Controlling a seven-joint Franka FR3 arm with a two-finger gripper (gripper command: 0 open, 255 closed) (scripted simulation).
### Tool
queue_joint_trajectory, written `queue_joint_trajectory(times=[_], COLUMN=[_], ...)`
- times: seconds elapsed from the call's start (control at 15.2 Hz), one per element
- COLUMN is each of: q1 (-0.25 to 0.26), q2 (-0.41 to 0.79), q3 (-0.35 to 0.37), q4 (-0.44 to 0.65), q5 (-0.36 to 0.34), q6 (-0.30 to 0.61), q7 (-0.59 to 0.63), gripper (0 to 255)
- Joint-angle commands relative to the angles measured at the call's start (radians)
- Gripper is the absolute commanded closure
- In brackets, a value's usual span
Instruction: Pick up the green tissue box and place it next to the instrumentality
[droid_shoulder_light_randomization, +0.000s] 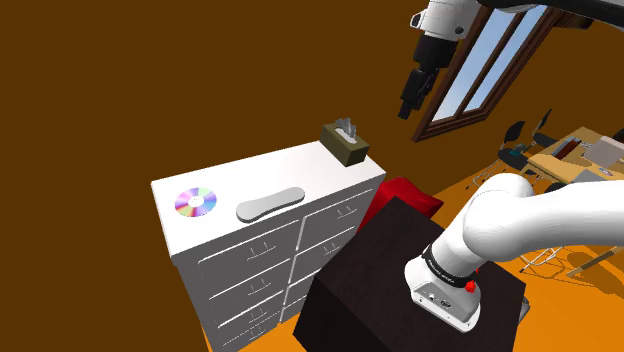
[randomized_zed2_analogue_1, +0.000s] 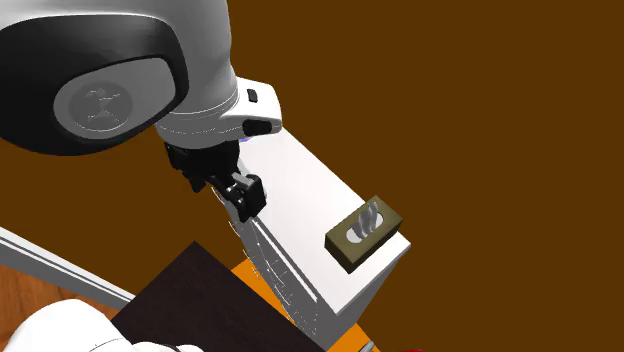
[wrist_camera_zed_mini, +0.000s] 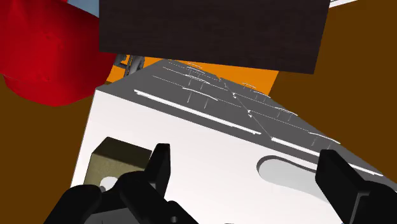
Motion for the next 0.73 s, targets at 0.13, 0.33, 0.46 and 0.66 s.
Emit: queue_joint_trajectory(times=[0.13, 0.33, 0.46, 0.66], q1=[0.006, 0.014, 0.018, 0.021], q2=[0.032, 0.089, 0.133, 0.208], q3=[-0.012, -0.031, -0.043, -0.061], q4=[-0.025, -0.055, -0.068, -0.08], q5=[-0.045, -0.109, -0.151, -0.212], q6=[0.063, 0.163, 0.231, 0.337], q7=[-0.056, -0.133, -0.181, -0.246], gripper=[0, 0, 0, 0])
